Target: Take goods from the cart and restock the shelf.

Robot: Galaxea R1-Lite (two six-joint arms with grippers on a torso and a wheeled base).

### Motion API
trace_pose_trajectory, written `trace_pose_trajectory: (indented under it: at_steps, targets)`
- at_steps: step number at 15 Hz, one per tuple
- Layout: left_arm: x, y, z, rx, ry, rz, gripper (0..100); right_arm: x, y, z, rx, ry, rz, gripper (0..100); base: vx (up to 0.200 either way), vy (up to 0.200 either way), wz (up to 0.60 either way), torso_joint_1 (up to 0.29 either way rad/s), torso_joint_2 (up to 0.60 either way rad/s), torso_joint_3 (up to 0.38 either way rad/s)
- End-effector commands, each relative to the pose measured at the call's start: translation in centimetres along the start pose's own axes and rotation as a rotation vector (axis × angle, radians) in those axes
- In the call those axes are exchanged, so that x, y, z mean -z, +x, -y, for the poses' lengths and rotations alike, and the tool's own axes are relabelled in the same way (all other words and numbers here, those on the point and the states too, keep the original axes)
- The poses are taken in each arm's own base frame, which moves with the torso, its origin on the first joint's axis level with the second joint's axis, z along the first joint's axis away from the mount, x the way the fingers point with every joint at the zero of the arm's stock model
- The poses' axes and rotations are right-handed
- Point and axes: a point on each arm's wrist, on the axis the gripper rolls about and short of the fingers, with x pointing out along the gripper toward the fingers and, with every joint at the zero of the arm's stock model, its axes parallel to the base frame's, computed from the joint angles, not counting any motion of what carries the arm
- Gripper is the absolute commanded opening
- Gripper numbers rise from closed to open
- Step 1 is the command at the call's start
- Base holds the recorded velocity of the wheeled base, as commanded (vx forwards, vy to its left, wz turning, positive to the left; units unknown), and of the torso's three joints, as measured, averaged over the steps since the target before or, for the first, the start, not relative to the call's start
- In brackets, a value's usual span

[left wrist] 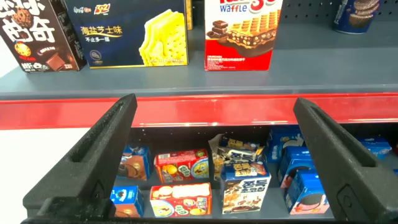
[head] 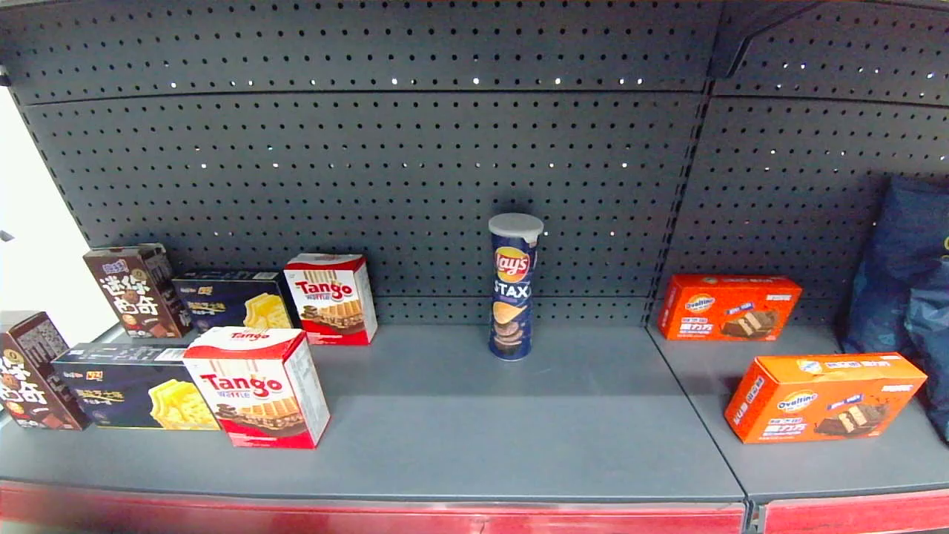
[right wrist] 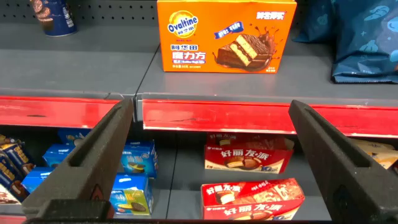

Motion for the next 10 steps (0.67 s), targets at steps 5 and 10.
trace_pose_trajectory:
  at_steps: [5, 10]
  targets:
    - [-0.02, 0.01, 0.0, 0.001, -0.001, 0.001, 100, 0.0, 0.0, 0.0, -0.001, -0.001, 0.001, 100, 0.0, 0.0, 0.0, 0.0, 0.0, 0.0]
    - [-0.02, 0.01, 0.0, 0.001, -0.001, 0.001, 100, 0.0, 0.0, 0.0, -0.001, -0.002, 0.001, 100, 0.0, 0.0, 0.0, 0.0, 0.0, 0.0]
